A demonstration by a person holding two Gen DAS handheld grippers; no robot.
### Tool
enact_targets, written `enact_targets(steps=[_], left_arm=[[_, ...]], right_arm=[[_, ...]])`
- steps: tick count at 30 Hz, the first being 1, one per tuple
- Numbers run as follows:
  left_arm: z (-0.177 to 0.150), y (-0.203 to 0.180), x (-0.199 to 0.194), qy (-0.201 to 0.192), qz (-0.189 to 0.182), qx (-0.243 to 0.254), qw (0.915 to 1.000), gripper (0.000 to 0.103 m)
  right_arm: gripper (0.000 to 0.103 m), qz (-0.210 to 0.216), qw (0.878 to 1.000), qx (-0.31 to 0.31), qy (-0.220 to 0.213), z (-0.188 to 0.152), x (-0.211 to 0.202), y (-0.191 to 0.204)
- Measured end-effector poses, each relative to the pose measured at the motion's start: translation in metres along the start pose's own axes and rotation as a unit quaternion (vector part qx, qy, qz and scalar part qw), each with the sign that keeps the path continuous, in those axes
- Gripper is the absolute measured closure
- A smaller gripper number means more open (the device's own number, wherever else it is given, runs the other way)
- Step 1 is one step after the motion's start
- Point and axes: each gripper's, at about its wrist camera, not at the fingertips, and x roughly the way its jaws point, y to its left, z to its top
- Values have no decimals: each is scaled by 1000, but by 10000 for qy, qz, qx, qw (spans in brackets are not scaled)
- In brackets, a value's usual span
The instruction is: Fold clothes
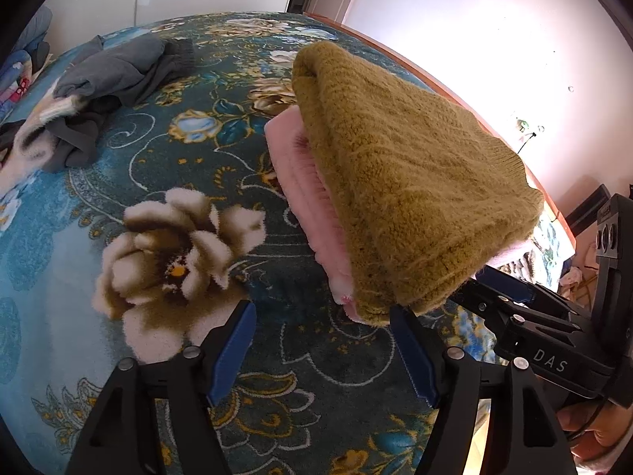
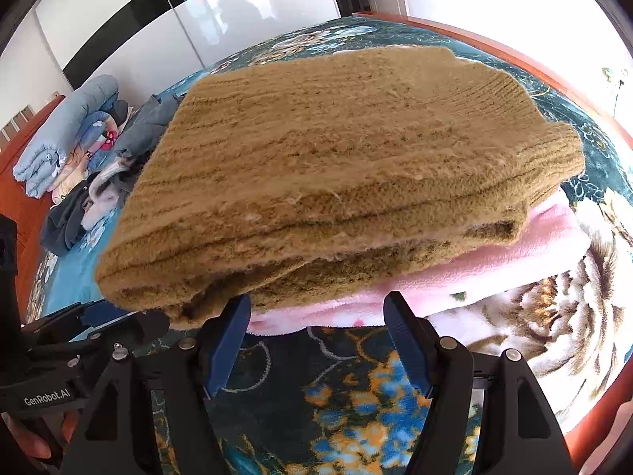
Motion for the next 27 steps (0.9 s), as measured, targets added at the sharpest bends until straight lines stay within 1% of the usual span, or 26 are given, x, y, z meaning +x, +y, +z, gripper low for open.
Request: enact_targets(steps=[1,3,5,10,12,13,14,17,20,25,27], left_arm=[[0,-1,1,-36,84,57,9999,22],[0,-3,3,-53,196,138,9997,22],[0,-4,4,-51,232,167,9996,22],[1,-1,6,-35,159,78,9998,22],[2,-1,8,-48,172,91,9998,20],[2,-2,9,-53,202,114,9997,18],[2,-3,10,-39,240,138,9996,13],[2,-3,14,70,219,123,9997,5],[1,-2,16,127,226,55,9997,2],[1,1,19,219,240,-58,9995,0],[1,4,22,283,169,-132,9994,0]], right_arm=[[32,-18,10000,-20,29,-1,0,0],[32,-46,9999,-52,79,-2,1,1],[32,-68,9999,-77,122,-3,2,3],[32,-129,9997,-110,179,1,8,10],[32,-168,9996,-150,180,2,10,13],[32,-188,9995,-170,183,3,11,14],[32,-209,9994,-190,186,3,11,15],[32,-263,9992,-221,204,6,15,21],[32,-329,9990,-169,252,7,18,22],[32,-437,9985,-188,274,8,20,26],[32,-482,9982,-208,278,9,21,28]])
